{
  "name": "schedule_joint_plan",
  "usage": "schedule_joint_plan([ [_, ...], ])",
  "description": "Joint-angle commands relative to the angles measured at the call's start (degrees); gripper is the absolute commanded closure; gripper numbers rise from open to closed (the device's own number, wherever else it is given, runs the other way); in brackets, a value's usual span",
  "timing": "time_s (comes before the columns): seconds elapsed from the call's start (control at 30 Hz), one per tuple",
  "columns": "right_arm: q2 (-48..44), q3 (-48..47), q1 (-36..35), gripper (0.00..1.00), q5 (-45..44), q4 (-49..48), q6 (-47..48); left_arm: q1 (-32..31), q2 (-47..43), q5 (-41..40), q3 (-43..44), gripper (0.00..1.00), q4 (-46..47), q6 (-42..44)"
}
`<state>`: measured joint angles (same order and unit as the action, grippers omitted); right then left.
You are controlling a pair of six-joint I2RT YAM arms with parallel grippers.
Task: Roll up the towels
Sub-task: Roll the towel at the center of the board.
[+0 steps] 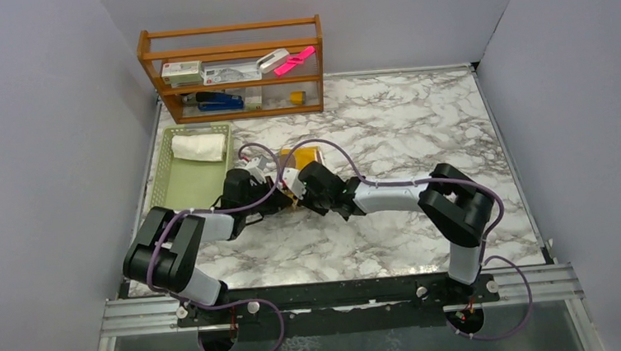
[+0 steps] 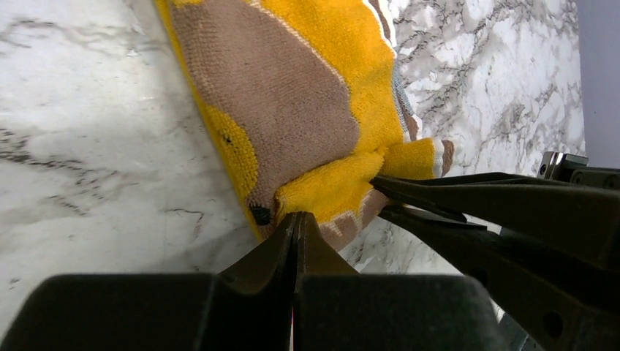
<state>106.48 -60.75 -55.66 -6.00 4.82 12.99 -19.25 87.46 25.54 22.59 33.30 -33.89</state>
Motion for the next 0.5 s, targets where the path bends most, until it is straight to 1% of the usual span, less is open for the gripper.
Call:
schedule_joint_plan([
  [0.0,3.9,-1.9,0.7,0.99,12.5,13.0,-4.9,2.2,-3.7,-0.5,0.8,1.0,-6.9,1.1],
  [0.13,2.4,-5.8,0.7,0.99,23.0,18.0,-10.2,2.9,-9.8,-0.7,1.9,1.0,-9.1,-2.1],
  [0.2,1.8,-7.8,0.6,0.99,29.2,20.3,-13.6,2.9,-13.2,-1.3,3.2,0.99,-12.7,-2.1],
  [0.33,2.5,-11.3,0.7,0.99,39.9,23.0,-22.3,3.0,-19.4,-2.9,6.4,0.92,-21.7,0.1],
  [0.37,2.7,-11.8,0.7,0.99,42.1,22.7,-24.1,3.0,-20.7,-2.8,6.8,0.91,-23.5,0.2],
  [0.47,3.9,-14.4,1.7,0.99,44.3,23.1,-29.1,3.1,-25.0,-2.5,7.3,0.9,-27.6,-0.3],
])
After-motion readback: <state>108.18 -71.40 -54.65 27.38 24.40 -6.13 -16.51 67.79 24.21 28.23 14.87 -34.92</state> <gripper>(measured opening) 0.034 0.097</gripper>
